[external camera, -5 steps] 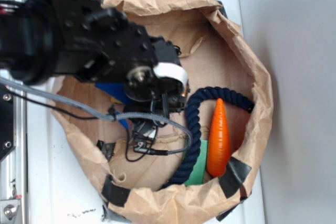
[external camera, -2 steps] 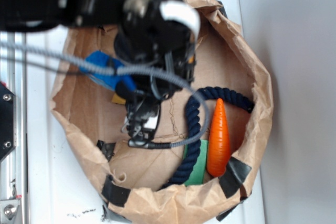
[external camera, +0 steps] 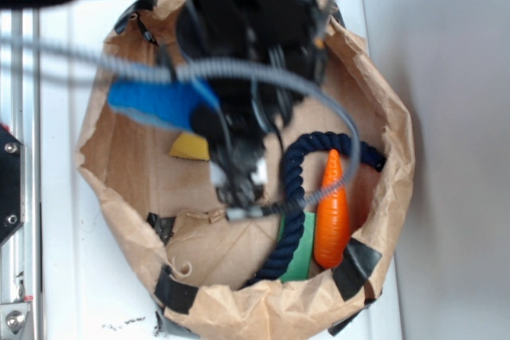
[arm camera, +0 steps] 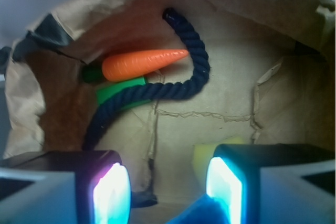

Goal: Grab the blue sponge.

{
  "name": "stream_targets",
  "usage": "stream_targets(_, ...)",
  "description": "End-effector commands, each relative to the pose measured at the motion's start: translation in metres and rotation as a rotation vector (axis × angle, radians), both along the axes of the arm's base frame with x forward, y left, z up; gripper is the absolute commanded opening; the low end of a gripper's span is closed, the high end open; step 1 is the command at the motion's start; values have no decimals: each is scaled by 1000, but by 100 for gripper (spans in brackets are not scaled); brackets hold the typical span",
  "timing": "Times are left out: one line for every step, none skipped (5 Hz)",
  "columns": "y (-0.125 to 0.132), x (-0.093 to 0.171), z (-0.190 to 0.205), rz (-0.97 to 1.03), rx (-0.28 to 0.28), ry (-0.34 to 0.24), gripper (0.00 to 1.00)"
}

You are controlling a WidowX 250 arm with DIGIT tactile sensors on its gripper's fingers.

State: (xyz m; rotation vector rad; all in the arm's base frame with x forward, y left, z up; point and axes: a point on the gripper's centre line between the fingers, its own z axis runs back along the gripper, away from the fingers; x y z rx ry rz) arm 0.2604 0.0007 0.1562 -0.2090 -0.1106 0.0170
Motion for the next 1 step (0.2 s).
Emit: stream_targets(-20,10,20,60,166,-113,72)
